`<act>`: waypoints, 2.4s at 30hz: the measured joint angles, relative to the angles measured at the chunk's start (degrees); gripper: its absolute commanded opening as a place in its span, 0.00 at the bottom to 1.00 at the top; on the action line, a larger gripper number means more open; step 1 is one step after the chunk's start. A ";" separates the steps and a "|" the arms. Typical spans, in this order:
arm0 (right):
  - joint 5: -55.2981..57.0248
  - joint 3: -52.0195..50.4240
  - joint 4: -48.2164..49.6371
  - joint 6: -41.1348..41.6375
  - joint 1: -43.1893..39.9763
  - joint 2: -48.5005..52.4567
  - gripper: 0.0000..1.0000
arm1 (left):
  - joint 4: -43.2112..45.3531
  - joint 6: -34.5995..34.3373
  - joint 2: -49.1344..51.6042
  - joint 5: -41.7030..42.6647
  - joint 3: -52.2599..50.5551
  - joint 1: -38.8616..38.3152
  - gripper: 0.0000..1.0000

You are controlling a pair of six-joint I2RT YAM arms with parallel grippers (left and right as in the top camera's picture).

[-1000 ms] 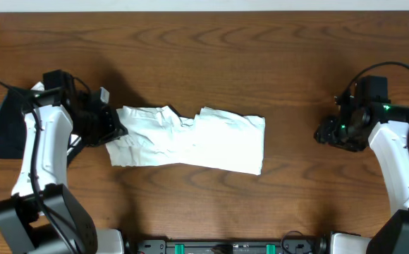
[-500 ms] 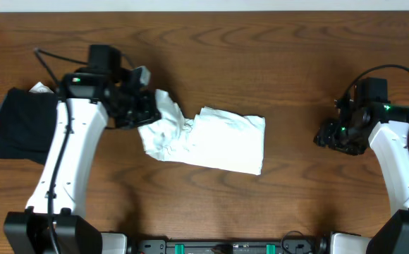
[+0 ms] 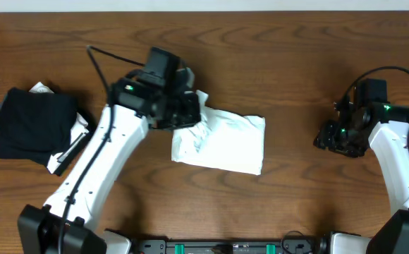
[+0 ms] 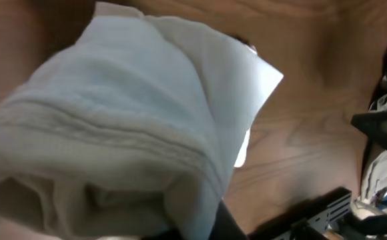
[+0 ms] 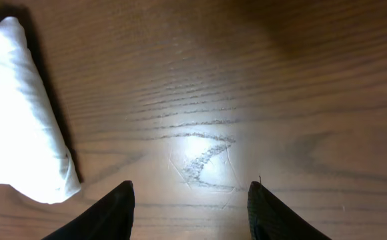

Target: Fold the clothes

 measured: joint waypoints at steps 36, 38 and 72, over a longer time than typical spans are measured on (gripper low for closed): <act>-0.09 -0.02 -0.28 -0.02 0.92 0.00 0.54 | 16.72 -8.26 10.67 -1.18 0.15 -20.94 0.41; -0.83 0.00 -0.15 -0.74 0.92 0.00 0.54 | 14.60 -7.13 10.58 -1.03 0.15 -19.17 0.41; -21.62 -0.02 14.71 -0.13 27.67 0.09 0.55 | 23.47 22.51 21.05 -7.65 0.20 3.37 0.29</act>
